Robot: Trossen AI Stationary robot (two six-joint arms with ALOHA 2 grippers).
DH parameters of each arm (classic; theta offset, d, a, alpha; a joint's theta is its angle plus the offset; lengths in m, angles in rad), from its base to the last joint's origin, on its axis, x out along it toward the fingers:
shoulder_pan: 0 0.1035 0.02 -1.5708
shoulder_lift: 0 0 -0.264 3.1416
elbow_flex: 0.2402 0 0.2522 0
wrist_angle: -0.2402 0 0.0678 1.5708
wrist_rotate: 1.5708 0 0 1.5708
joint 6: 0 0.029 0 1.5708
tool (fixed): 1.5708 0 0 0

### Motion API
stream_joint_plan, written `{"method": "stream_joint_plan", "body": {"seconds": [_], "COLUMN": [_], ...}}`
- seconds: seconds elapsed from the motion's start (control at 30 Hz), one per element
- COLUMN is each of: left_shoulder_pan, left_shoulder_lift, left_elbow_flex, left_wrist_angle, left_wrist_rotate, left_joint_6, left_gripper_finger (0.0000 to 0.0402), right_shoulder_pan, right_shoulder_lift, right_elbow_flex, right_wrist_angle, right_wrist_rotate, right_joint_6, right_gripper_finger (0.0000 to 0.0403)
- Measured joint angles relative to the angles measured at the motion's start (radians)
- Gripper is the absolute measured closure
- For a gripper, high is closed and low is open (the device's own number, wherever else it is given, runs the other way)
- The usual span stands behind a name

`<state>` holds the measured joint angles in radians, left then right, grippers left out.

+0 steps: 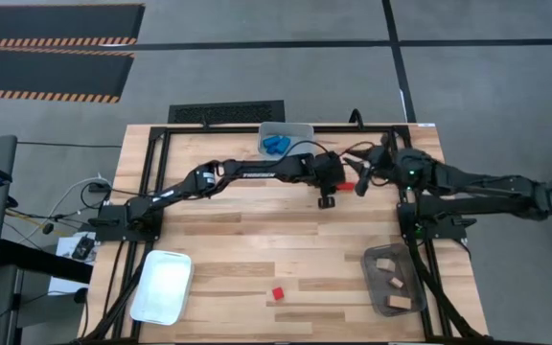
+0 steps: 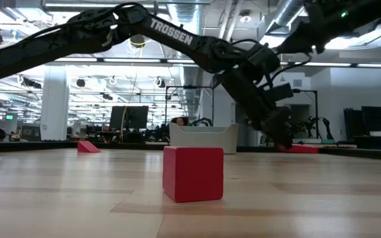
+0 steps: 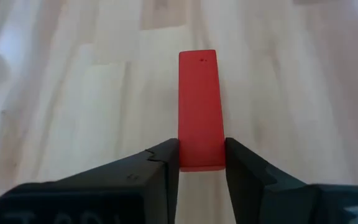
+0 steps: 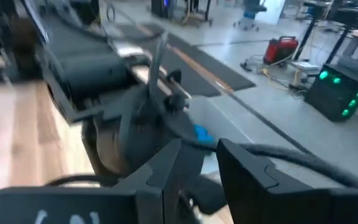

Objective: Sort & place blocks by color
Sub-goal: Put the red rectangle block into the white bin

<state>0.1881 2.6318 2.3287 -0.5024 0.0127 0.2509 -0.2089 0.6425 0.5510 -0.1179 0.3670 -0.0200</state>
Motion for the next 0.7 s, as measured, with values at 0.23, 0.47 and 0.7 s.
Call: {"method": "stream_joint_plan", "body": {"seconds": [0.23,0.47,0.7], "left_shoulder_pan": [-0.023,-0.076,-0.106], "left_shoulder_lift": [-0.050,-0.075,-0.082], "left_elbow_flex": [-0.001,-0.008,-0.008], "left_wrist_angle": [-0.124,-0.202,-0.243], "left_wrist_rotate": [-0.011,-0.107,-0.172], "left_joint_6": [0.006,0.017,0.012], "left_gripper_finger": [0.0321,0.0321,0.0322], "right_shoulder_pan": [0.018,0.016,0.028], "right_shoulder_lift": [-0.148,-0.276,-0.362], "right_elbow_flex": [0.000,0.000,0.000], "right_wrist_angle": [-0.086,-0.207,-0.244], "right_wrist_rotate": [0.007,0.072,0.075], "right_joint_6": [0.138,0.206,0.211], "right_gripper_finger": [0.0269,0.0269,0.0269]}}
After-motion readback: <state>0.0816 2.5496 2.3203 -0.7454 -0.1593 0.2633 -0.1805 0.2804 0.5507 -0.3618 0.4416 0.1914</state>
